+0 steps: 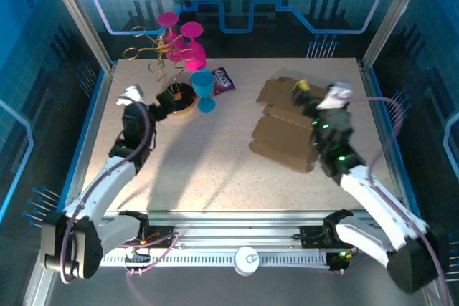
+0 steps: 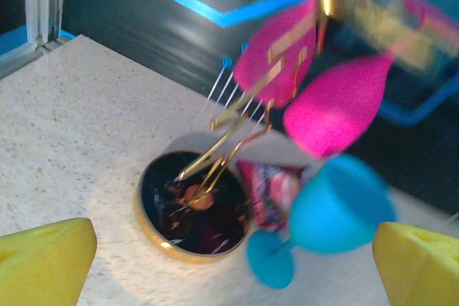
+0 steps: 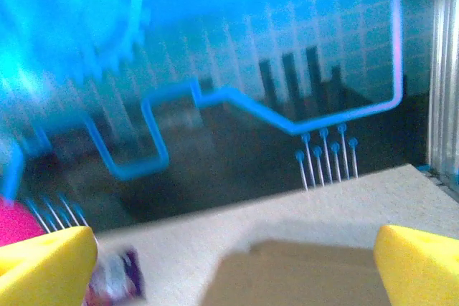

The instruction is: Fold the paper box

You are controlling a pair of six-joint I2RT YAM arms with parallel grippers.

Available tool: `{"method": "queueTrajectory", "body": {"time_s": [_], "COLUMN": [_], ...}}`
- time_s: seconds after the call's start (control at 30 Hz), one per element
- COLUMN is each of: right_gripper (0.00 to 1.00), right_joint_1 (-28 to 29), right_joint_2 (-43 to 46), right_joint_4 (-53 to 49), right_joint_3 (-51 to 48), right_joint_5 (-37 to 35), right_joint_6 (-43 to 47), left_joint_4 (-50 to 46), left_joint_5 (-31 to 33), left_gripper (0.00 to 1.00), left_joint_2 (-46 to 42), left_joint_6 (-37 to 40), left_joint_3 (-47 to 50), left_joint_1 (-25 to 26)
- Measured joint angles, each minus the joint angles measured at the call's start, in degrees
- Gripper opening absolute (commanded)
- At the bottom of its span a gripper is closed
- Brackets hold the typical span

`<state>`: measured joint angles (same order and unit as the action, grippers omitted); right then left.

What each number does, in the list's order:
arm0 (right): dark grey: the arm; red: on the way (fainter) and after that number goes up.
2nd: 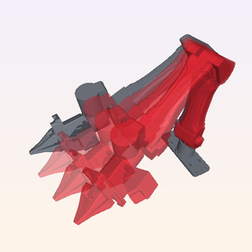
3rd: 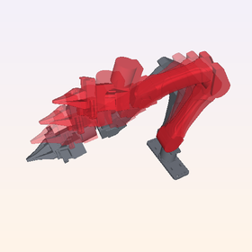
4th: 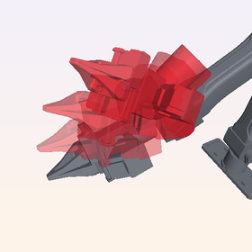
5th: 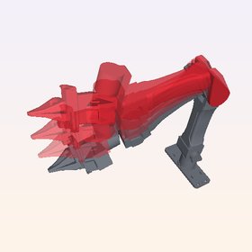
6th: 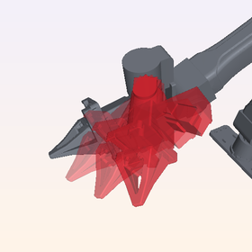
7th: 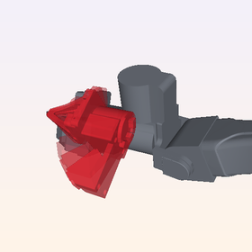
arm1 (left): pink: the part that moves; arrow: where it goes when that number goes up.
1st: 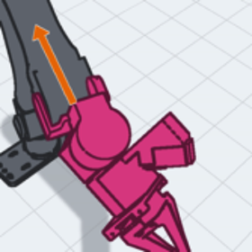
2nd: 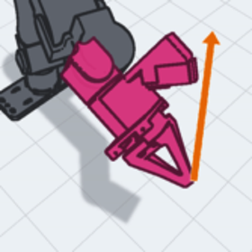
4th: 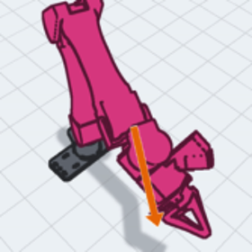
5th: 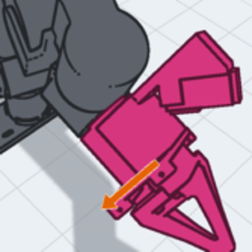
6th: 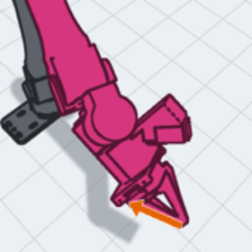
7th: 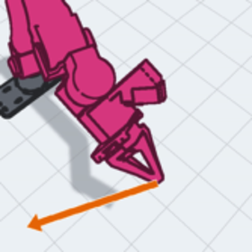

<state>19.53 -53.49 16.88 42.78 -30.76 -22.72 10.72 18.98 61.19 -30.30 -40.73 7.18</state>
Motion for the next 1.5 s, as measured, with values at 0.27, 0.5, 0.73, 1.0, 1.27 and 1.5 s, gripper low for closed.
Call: {"method": "queueTrajectory", "body": {"time_s": [0.27, 0.5, 0.73, 1.0, 1.27, 1.5], "right_gripper": [0.78, 0.6, 0.6, 0.59, 0.58, 0.58], "right_joint_1": [2.19, 1.86, -1.77, -5.01, -8.72, -10.32], "right_joint_2": [-7.52, 0.52, 2.49, 11.15, 13.9, 14.27], "right_joint_4": [-44.85, -56.15, -56.3, -57.42, -60.39, -61.53], "right_joint_3": [16.22, 2.78, 0.9, -2.12, -2.47, -2.47], "right_joint_5": [10.6, 21.46, 29.33, 32.96, 35.39, 36.44], "right_joint_6": [-21.55, -31.41, -33.7, -35.6, -35.65, -35.52], "left_joint_4": [-14.4, -10.32, 5.53, 17.99, 23.41, 25.22], "left_joint_5": [-15.26, -20.22, -23.08, -22.82, -20.52, -19.21], "left_gripper": [0.67, 0.65, 0.57, 0.51, 0.45, 0.36], "left_joint_2": [1.97, 7.8, 31.15, 46.99, 52.28, 53.7], "left_joint_6": [-28.13, -43.43, -53.44, -61.29, -66.07, -68.41], "left_joint_3": [-1.77, 4.81, 1.66, -8.68, -11.52, -12.39], "left_joint_1": [7.8, 33.11, 39.85, 41.79, 42.01, 42.07]}}
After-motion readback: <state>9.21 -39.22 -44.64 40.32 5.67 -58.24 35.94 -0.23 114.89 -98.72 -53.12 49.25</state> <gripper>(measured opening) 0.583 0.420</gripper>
